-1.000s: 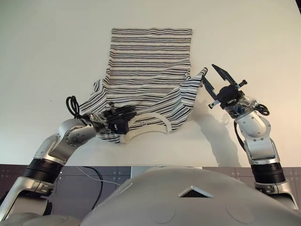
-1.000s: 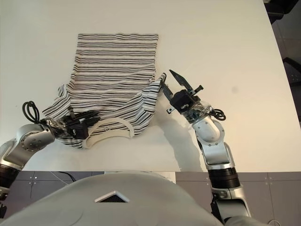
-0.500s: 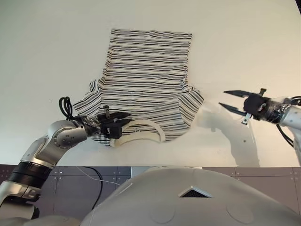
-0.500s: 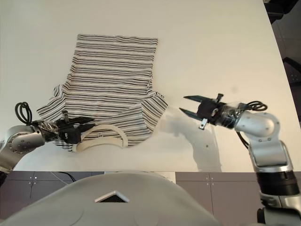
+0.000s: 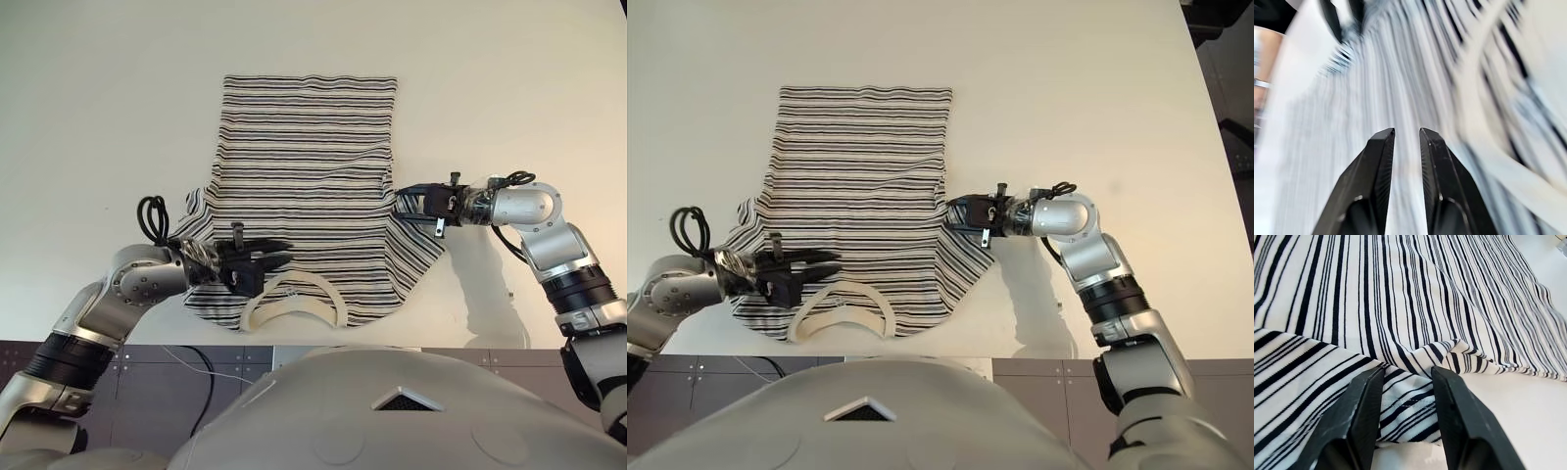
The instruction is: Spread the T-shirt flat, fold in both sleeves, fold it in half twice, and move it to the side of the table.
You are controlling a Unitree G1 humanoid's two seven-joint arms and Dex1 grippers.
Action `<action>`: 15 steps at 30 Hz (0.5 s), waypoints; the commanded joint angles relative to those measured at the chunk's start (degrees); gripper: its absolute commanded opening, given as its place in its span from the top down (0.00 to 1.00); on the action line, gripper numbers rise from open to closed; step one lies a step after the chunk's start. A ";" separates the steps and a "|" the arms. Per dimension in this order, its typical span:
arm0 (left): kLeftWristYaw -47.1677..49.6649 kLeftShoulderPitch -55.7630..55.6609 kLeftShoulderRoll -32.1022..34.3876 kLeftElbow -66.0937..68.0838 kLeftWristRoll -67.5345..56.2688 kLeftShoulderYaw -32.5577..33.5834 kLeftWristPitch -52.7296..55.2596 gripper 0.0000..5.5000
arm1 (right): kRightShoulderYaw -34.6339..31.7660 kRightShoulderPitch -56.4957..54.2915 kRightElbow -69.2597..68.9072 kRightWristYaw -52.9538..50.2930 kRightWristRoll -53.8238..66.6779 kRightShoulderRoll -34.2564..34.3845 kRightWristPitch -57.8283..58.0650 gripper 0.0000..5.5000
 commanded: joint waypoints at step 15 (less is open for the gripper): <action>1.66 30.47 -6.41 -8.02 -27.73 33.13 33.59 0.83 | -23.09 21.64 -19.36 -8.21 11.96 -11.97 6.15 0.68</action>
